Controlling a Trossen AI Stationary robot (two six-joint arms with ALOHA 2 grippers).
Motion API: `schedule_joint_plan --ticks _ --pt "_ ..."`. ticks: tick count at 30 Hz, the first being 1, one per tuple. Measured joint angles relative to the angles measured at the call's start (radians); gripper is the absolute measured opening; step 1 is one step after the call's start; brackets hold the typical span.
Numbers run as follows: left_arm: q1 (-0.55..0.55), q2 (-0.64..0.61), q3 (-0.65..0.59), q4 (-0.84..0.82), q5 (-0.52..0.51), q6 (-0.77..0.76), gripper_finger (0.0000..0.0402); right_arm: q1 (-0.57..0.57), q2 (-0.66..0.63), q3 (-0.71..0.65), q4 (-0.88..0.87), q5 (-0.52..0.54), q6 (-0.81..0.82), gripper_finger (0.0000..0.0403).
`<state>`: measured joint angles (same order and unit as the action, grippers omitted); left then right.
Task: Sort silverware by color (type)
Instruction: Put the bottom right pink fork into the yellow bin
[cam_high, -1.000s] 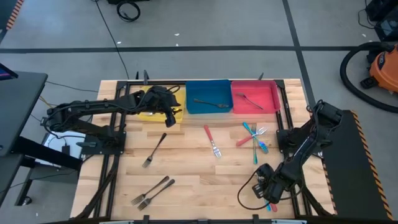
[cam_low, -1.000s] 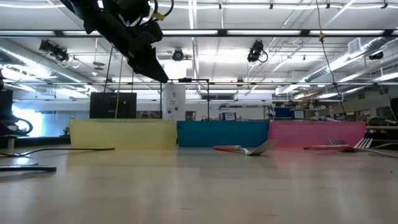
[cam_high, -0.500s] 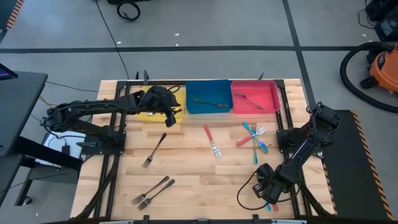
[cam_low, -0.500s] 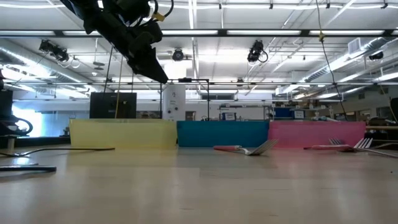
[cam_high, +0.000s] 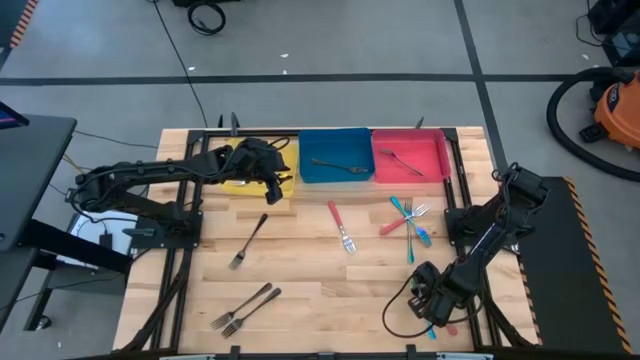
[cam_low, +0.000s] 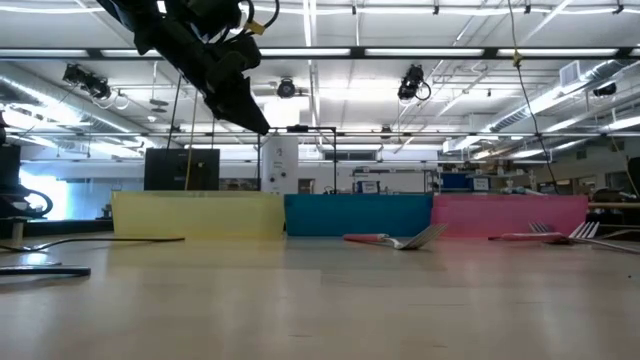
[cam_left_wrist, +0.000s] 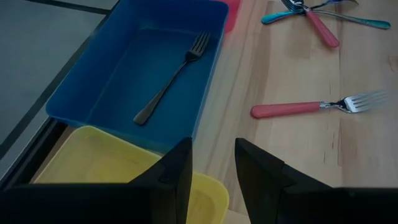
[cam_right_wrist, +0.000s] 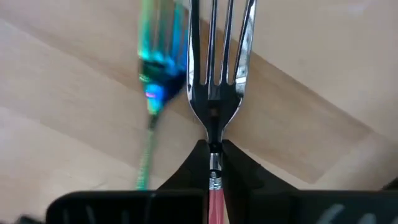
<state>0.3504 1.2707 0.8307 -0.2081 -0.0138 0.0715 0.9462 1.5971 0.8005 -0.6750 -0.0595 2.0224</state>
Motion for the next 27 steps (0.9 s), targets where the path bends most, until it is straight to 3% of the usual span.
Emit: schedule_joint_plan --ticks 7,13,20,24,27 --pt "0.000 0.000 0.000 0.001 0.000 0.005 0.0121 -0.020 -0.121 0.001 -0.047 0.151 -0.009 0.0021" --pt "0.000 0.000 0.000 0.011 0.000 0.045 0.0123 -0.128 -0.236 0.002 -0.149 0.363 -0.179 0.0021" --pt "-0.001 0.000 0.000 0.018 0.000 0.039 0.0160 -0.359 -0.304 0.002 -0.161 0.560 -0.567 0.0021" --pt "-0.008 0.000 0.000 0.050 0.002 -0.032 0.0177 -0.498 -0.323 0.002 -0.035 0.747 -0.863 0.0021" --pt "-0.008 0.002 0.000 0.082 0.073 -0.125 0.0180 -0.598 -0.331 0.002 0.145 0.818 -1.122 0.0021"
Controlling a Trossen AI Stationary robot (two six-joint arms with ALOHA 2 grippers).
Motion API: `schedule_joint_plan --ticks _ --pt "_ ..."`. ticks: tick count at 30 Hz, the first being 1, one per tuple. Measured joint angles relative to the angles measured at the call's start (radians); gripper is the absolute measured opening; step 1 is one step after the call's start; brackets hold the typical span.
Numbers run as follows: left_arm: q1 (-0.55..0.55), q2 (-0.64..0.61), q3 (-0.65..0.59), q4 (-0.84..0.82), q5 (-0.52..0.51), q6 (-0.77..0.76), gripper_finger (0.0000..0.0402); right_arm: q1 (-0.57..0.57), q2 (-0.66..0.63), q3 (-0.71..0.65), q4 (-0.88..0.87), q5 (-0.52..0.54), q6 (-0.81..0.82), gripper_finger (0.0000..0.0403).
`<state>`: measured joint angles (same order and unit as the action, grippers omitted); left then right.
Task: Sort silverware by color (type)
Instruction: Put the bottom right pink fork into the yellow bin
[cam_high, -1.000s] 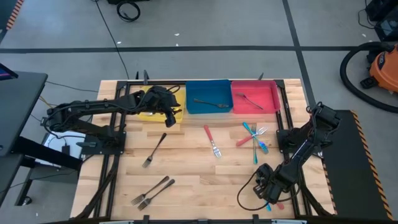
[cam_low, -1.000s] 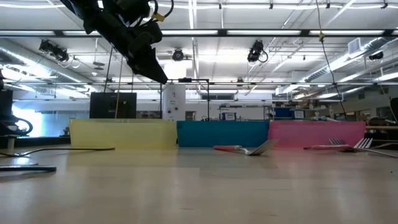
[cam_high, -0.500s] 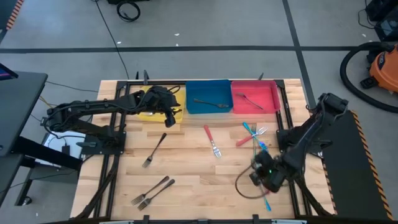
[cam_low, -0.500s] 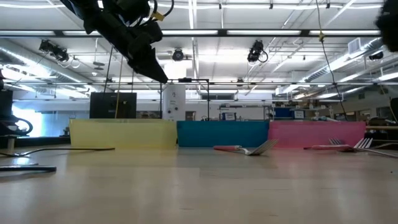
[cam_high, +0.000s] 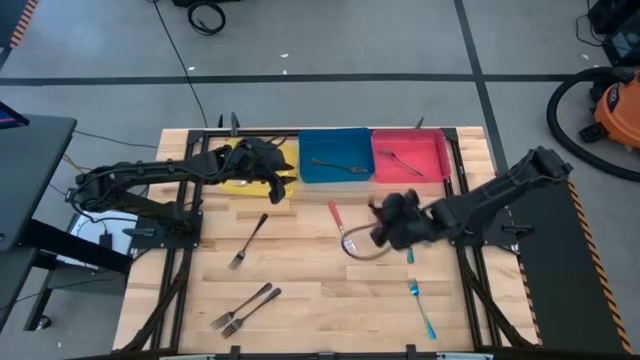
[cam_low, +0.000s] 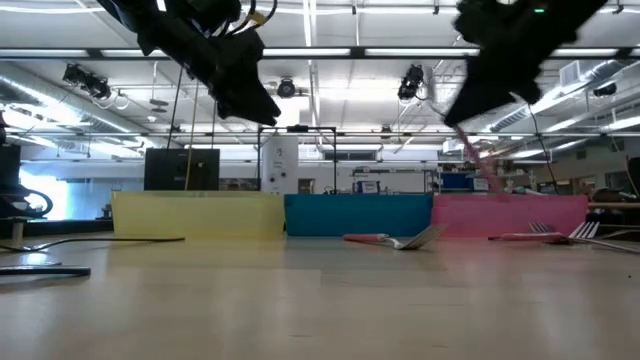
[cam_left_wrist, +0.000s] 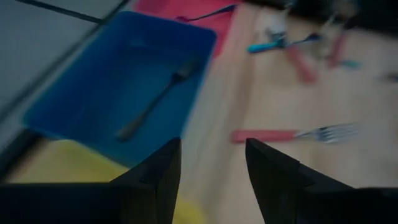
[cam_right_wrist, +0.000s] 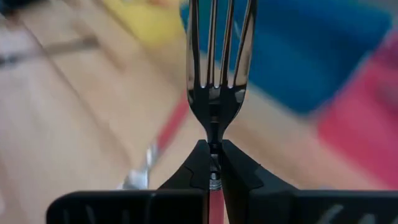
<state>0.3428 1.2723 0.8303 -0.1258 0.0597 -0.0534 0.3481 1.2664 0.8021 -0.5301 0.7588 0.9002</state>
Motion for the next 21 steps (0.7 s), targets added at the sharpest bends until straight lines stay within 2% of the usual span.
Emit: schedule_joint_plan --ticks 3,5,7,10,14,21 --pt "-0.016 0.022 0.000 0.051 0.084 -0.044 0.0177 -0.084 0.004 0.000 0.241 -0.027 -0.260 0.0021" --pt "-0.041 0.049 0.000 0.090 0.094 -0.076 0.0175 -0.130 0.008 0.000 0.393 -0.087 -0.402 0.0021" --pt "-0.068 0.083 0.000 0.120 0.096 -0.093 0.0173 -0.164 0.008 0.000 0.518 -0.127 -0.503 0.0021" --pt "-0.107 0.140 0.000 0.191 0.096 -0.106 0.0172 -0.193 0.008 0.000 0.657 -0.132 -0.625 0.0021" --pt "-0.139 0.223 0.000 0.382 0.094 -0.171 0.0172 -0.226 0.008 0.000 0.752 -0.188 -0.691 0.0021" --pt "-0.152 0.337 0.000 0.667 0.093 -0.179 0.0172 -0.254 0.008 0.000 0.769 -0.215 -0.699 0.0021"
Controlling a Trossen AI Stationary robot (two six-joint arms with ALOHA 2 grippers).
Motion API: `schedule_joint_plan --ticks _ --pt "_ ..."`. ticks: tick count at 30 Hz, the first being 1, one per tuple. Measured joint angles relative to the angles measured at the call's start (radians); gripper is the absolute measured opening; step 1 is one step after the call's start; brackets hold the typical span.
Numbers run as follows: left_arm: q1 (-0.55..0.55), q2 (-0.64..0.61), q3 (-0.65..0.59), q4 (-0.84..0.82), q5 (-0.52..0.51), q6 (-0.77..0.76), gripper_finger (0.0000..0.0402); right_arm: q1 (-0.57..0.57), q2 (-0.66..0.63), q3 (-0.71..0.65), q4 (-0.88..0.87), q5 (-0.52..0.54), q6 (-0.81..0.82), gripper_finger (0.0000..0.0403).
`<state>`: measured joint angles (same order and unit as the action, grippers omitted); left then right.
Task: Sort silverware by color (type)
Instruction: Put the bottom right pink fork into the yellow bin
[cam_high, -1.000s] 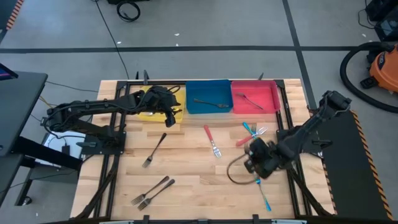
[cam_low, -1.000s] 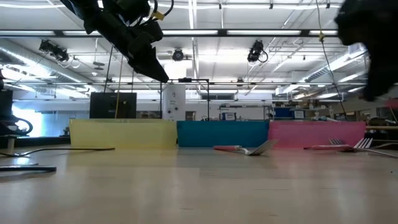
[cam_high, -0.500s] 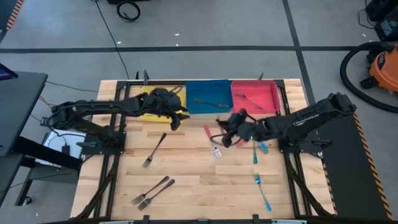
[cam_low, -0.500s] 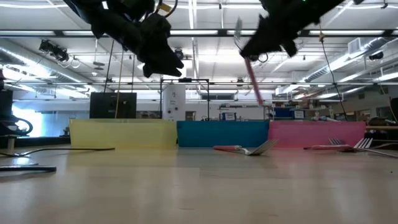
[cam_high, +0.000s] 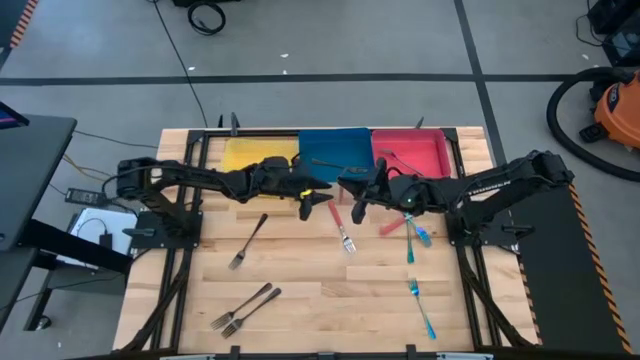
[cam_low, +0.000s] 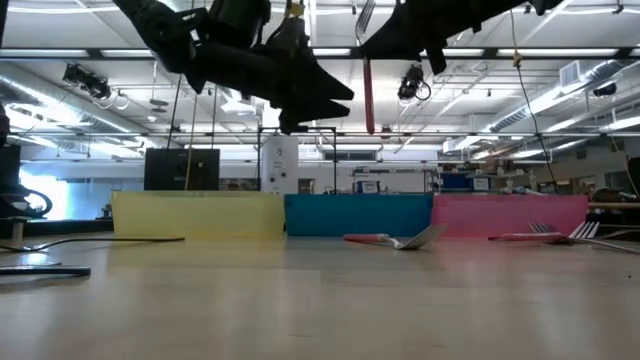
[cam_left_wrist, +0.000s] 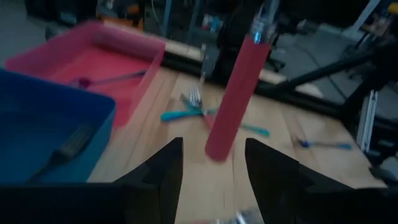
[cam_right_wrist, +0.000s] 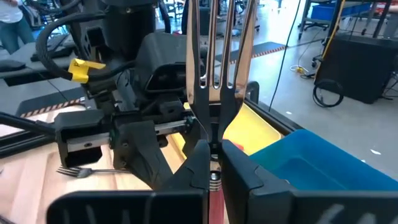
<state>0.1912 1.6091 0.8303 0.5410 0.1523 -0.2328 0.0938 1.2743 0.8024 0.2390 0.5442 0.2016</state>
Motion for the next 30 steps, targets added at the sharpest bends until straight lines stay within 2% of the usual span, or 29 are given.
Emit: schedule_joint_plan --ticks 6,9,14,19,22,28,30 --pt "0.000 0.048 0.001 0.161 0.026 0.000 0.0172 -0.012 0.043 0.000 0.021 -0.001 -0.003 0.0021" --pt "0.002 0.050 0.001 0.165 0.064 0.003 0.0172 -0.020 0.077 0.000 0.042 -0.007 -0.004 0.0021" --pt "0.007 0.050 0.002 0.167 0.048 0.013 0.0172 -0.026 0.126 0.000 0.141 -0.063 -0.007 0.0021" --pt "0.020 0.050 0.002 0.163 0.044 0.019 0.0168 -0.028 0.148 0.000 0.162 -0.067 -0.022 0.0021" --pt "0.028 0.050 0.002 0.159 0.048 0.020 0.0146 -0.030 0.147 0.000 0.166 -0.066 -0.025 0.0021" --pt "0.042 0.049 0.003 0.156 0.068 0.051 0.0053 -0.043 0.146 0.000 0.178 -0.064 -0.043 0.0027" --pt "0.042 0.049 0.004 0.157 0.066 0.068 0.0043 -0.050 0.146 0.000 0.180 -0.066 -0.032 0.0035"
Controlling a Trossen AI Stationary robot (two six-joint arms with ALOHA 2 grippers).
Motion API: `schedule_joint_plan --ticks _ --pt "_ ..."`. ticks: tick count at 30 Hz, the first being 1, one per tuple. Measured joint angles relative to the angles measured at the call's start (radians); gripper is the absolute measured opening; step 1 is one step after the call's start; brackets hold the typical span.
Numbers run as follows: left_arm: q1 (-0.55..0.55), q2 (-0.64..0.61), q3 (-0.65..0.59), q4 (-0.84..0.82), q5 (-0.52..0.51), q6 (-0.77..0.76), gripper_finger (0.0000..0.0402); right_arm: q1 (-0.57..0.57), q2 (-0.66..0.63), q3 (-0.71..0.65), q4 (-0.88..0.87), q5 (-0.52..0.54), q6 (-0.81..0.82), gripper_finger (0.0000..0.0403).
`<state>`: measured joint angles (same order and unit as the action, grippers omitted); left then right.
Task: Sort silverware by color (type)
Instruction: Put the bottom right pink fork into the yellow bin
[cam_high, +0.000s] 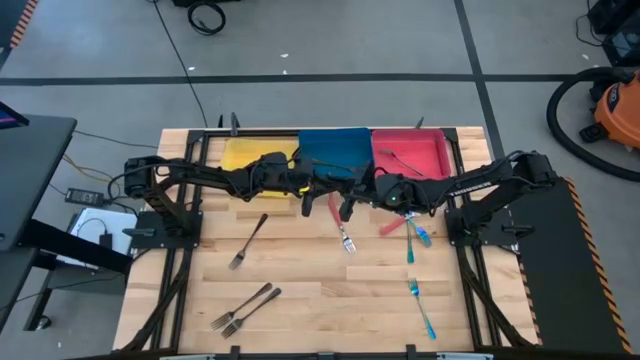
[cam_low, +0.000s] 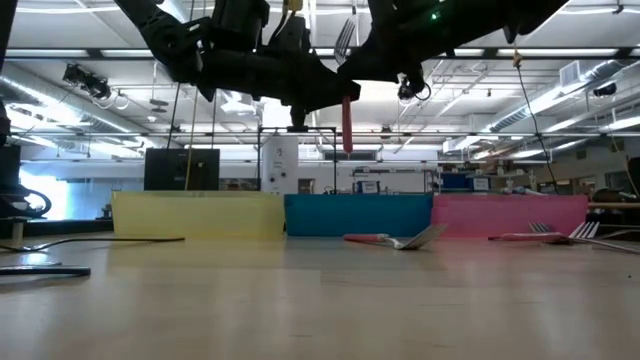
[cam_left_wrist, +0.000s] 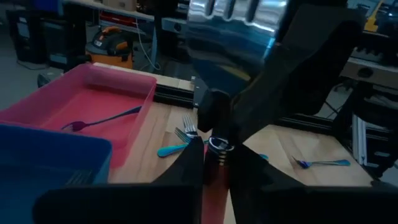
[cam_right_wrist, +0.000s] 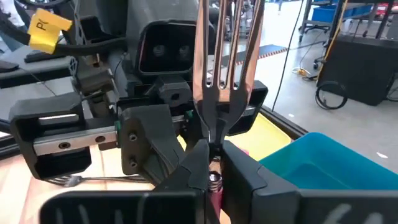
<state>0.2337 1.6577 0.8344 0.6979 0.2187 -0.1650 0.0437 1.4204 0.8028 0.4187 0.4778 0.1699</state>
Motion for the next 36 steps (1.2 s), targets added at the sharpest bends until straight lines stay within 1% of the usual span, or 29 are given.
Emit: schedule_joint_plan --ticks 8,29,36 --pt "0.002 0.000 0.000 -0.004 -0.005 0.017 0.0043 -0.020 0.000 0.000 -0.002 -0.006 0.011 0.0042" --pt "-0.001 -0.001 -0.001 -0.024 -0.001 0.021 0.0042 -0.020 -0.001 -0.001 -0.004 -0.012 0.011 0.0045" --pt "0.011 -0.015 -0.002 -0.041 0.008 0.026 0.0041 -0.021 -0.001 -0.001 0.000 -0.029 0.010 0.0049"
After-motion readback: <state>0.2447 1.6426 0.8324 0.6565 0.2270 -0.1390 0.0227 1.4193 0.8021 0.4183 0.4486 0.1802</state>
